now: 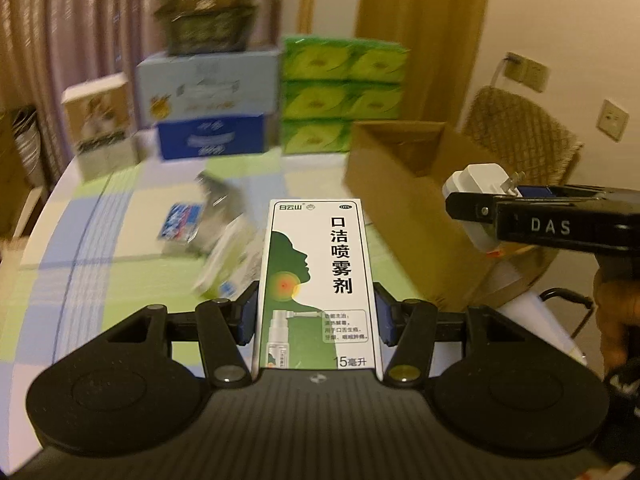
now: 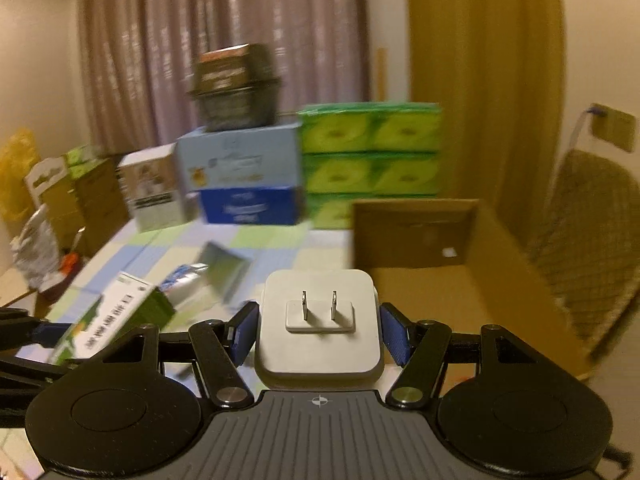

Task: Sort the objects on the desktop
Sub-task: 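Carry the spray box and plug adapter with both tools over the cardboard box, then open both tools to drop the spray box and adapter into the box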

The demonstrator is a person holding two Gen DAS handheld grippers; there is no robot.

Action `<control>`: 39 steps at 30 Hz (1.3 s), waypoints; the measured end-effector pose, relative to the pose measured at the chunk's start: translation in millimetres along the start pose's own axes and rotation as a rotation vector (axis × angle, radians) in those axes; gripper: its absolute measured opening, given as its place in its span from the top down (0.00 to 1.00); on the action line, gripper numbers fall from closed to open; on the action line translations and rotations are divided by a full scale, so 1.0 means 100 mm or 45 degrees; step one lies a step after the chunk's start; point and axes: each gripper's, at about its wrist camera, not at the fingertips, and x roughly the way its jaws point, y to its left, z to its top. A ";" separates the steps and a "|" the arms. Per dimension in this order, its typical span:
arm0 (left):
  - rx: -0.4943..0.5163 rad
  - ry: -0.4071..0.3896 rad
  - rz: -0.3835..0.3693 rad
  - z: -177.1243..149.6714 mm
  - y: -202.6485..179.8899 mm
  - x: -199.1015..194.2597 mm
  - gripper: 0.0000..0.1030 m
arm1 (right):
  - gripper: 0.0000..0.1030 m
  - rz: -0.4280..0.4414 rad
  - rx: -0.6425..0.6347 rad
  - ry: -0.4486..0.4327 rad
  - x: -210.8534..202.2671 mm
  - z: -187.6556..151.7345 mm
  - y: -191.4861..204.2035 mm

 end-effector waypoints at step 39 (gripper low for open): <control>0.164 0.041 -0.272 0.74 -1.42 1.67 0.54 | 0.40 -0.129 0.091 0.154 0.68 -0.10 -1.48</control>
